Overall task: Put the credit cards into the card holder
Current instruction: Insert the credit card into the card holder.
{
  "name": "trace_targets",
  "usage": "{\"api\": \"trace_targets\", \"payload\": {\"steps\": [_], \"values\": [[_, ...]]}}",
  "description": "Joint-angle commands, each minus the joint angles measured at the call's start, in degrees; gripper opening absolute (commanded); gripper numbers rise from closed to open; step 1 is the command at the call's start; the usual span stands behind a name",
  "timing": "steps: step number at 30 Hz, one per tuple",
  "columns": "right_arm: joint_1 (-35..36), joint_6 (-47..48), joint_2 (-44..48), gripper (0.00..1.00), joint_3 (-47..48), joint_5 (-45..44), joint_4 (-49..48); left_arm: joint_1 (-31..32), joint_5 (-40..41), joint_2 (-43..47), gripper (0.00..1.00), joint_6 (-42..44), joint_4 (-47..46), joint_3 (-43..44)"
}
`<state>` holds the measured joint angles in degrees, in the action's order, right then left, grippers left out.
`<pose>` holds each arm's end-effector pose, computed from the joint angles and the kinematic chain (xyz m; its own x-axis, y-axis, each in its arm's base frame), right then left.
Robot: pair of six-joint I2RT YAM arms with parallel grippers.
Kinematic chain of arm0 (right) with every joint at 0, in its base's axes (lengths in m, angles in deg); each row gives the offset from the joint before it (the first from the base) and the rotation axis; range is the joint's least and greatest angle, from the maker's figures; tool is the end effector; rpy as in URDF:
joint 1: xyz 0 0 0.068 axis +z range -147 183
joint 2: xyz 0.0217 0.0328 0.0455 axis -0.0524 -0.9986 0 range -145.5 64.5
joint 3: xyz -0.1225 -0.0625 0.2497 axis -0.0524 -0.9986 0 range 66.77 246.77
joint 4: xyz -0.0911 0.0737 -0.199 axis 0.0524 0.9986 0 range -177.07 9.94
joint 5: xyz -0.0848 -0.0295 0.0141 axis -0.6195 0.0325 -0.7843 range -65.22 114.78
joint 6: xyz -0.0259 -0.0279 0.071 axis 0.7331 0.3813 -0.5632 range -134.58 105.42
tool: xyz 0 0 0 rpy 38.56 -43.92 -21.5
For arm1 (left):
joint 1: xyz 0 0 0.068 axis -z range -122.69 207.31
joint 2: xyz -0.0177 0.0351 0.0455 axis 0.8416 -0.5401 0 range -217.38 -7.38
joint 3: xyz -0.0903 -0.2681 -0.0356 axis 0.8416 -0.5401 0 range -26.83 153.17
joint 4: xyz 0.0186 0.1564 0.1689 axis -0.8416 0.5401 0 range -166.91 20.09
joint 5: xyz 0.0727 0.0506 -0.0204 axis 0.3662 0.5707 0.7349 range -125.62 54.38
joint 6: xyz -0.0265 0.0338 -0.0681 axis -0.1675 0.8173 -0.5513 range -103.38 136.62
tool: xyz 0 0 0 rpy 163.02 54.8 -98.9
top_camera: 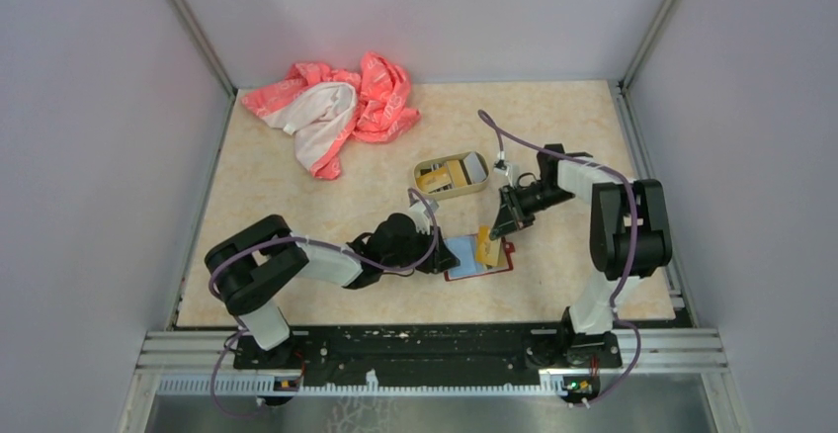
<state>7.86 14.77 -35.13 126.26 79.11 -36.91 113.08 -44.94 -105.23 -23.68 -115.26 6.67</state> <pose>0.2607 0.0789 0.1808 -0.8464 -0.3587 -0.3935 -0.5276 0.4652 0.7108 0.1774 -0.2807 0.1599 -0.7687 -0.0047 -0.6396 0.5252 0.5661 -0.6354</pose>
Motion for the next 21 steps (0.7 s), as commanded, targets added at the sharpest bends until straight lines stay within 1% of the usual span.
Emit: {"api": "trace_targets", "payload": {"steps": [1,3,14,21], "values": [[0.1,-1.2,-0.7,0.0,-0.3,1.5,-2.2,0.3,2.6,-0.9,0.34,0.7,0.9,0.6],[0.2,-1.9,-0.9,0.0,-0.6,1.3,-2.9,0.3,3.1,-1.1,0.33,0.6,1.3,0.3],[0.1,-2.2,-4.4,0.0,-0.5,1.5,-3.1,0.3,3.5,-1.2,0.32,0.4,1.5,-0.6],[-0.1,-1.8,-6.6,0.0,-0.1,2.6,-2.1,0.3,4.3,-1.4,0.28,0.7,1.8,-0.9]]}}
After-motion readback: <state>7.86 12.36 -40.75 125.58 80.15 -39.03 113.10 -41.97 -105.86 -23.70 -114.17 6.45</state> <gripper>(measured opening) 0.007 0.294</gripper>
